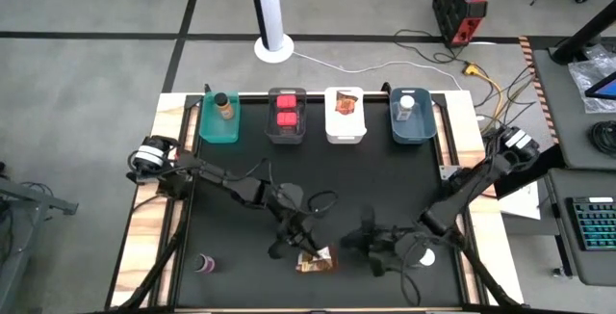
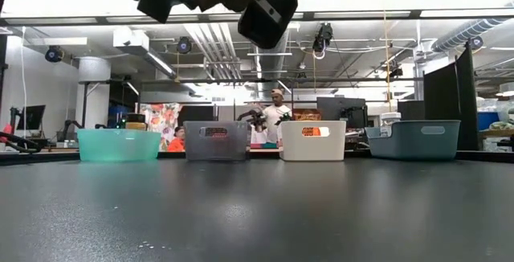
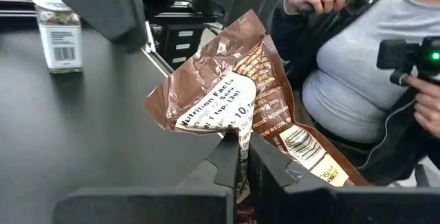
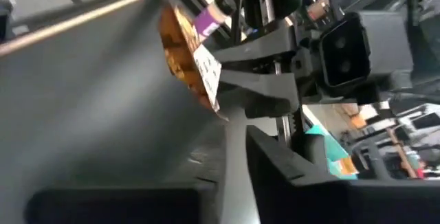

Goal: Sort spices by type
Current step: Put the orange seasoning pack into the white bin

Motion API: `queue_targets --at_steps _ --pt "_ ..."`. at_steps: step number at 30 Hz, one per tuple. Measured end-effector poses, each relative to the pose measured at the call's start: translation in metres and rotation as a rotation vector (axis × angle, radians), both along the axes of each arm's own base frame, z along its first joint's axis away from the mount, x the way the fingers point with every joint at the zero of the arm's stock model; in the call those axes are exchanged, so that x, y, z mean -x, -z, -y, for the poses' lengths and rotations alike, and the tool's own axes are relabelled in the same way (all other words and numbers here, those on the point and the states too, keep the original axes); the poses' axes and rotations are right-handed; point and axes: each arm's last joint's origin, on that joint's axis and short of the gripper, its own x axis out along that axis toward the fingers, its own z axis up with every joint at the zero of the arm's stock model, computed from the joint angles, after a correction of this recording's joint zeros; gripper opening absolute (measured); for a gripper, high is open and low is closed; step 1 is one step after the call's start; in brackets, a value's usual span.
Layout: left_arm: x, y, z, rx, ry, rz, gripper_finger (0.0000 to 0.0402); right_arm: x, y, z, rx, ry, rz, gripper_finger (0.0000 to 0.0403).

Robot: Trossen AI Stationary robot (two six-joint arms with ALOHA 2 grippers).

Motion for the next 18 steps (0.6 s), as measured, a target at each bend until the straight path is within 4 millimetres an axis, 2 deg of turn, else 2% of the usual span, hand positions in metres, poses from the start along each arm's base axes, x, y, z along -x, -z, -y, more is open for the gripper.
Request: queue_targets --at_steps 8,11,15,18 --pt "0.0 0.001 -0.001 -0.008 0.001 0.005 0.0 -0.017 -0.001 -0.014 0.051 -0.009 -0.03 0.0153" --pt "0.0 0.0 -0.001 -0.009 0.002 0.012 0.0 -0.02 0.0 -0.017 0.068 -0.033 -0.048 0.0183" --pt "-0.001 0.0 -0.003 -0.01 -0.007 0.017 0.0 -0.025 -0.003 -0.022 0.063 -0.09 -0.047 0.0193" --pt "-0.001 0.0 -0.004 -0.01 -0.012 0.018 0.0 -0.026 -0.005 -0.022 0.08 -0.1 -0.05 0.0176"
